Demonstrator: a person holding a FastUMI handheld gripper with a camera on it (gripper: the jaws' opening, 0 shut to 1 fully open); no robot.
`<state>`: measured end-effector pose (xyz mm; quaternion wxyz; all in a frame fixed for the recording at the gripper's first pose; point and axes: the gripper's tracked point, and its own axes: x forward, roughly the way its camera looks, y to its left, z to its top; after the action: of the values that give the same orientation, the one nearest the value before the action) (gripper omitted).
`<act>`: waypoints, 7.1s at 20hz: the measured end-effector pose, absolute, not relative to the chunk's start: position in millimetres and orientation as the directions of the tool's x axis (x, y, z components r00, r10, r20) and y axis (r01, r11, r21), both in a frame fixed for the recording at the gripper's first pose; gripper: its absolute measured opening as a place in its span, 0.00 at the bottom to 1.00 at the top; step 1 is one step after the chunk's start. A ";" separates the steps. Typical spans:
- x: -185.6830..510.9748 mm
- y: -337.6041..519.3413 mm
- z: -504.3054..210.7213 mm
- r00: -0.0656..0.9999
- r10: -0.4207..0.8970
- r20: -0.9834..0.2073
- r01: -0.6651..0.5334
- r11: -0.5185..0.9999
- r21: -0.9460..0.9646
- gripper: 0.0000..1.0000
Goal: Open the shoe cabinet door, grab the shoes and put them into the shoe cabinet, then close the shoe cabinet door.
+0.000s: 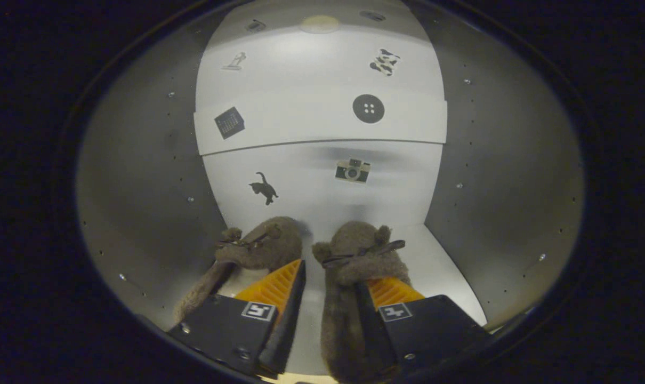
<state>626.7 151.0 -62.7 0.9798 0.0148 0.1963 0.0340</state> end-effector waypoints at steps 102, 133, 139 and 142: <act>148.5 80.9 22.8 0.971 0.225 -0.084 -0.227 0.974 -0.009 0.98; 27.3 44.1 13.9 0.999 0.033 -0.037 -0.032 0.999 0.034 0.98; 28.9 41.7 12.9 0.998 0.031 -0.046 -0.029 0.999 0.044 0.98; 29.0 40.0 13.1 0.999 0.018 -0.043 -0.016 0.999 0.035 0.98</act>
<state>29.0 40.0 13.1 0.9996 0.0174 0.0216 0.0085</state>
